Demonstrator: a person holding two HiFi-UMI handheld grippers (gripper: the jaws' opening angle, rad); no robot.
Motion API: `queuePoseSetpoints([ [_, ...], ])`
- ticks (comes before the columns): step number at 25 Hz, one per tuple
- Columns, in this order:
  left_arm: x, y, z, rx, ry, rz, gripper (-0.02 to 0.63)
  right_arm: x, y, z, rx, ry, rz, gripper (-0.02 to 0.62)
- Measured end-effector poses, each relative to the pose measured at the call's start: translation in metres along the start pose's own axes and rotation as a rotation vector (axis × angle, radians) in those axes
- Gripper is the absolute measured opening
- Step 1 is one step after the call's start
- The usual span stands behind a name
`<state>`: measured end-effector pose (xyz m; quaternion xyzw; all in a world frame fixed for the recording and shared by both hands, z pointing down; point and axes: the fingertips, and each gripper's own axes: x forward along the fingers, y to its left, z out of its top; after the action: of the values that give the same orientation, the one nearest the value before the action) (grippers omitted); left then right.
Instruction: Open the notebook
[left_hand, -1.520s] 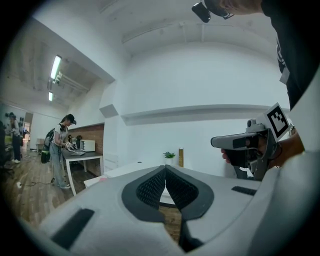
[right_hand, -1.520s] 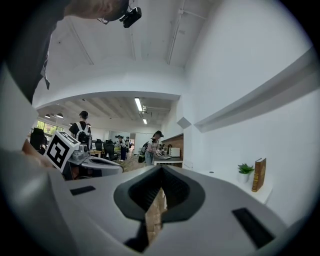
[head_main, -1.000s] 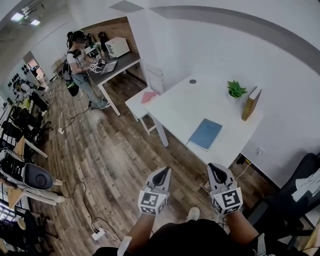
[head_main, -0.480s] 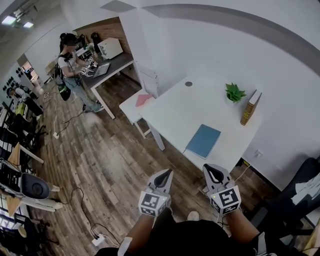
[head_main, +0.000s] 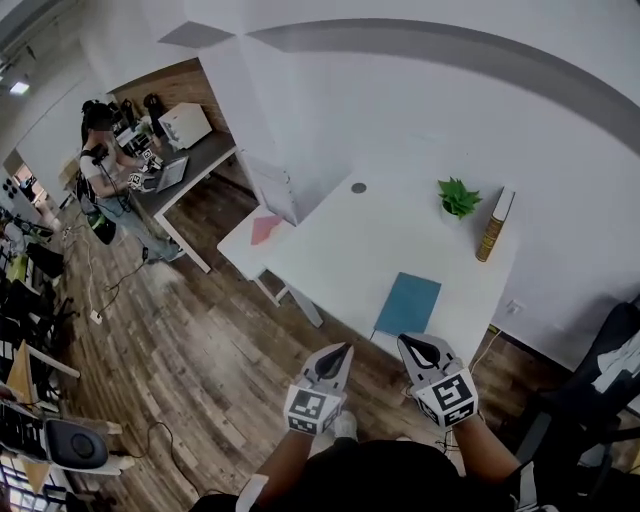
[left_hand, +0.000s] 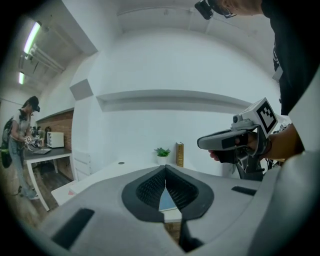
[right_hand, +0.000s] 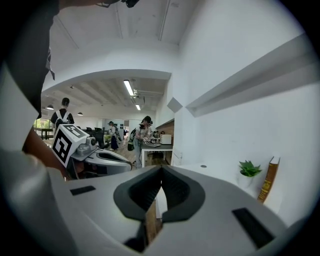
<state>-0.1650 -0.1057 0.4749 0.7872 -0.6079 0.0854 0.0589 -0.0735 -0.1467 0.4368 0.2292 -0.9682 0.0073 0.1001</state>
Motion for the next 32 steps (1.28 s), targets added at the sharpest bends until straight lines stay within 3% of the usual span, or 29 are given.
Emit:
queuePoseSetpoints([
  [7, 0.03, 0.031, 0.004, 0.044, 0.002, -0.141, 0.005, 0.034, -0.008, -0.008, 0.028, 0.05, -0.111, -0.002],
  [15, 0.055, 0.032, -0.008, 0.108, 0.022, -0.3, 0.005, 0.024, -0.035, -0.006, 0.083, 0.0, -0.38, -0.002],
  [25, 0.103, 0.0, -0.048, 0.13, 0.12, -0.386, 0.005, -0.002, -0.063, -0.038, 0.124, 0.045, -0.52, -0.002],
  [28, 0.121, -0.016, -0.061, 0.194, 0.147, -0.415, 0.006, -0.01, -0.073, -0.046, 0.142, 0.047, -0.536, -0.002],
  [29, 0.127, -0.023, -0.068, 0.221, 0.165, -0.434, 0.012, -0.012, -0.075, -0.05, 0.151, 0.049, -0.538, -0.002],
  [32, 0.145, -0.047, -0.094, 0.295, 0.255, -0.51, 0.155, -0.02, -0.084, -0.06, 0.176, 0.055, -0.546, -0.002],
])
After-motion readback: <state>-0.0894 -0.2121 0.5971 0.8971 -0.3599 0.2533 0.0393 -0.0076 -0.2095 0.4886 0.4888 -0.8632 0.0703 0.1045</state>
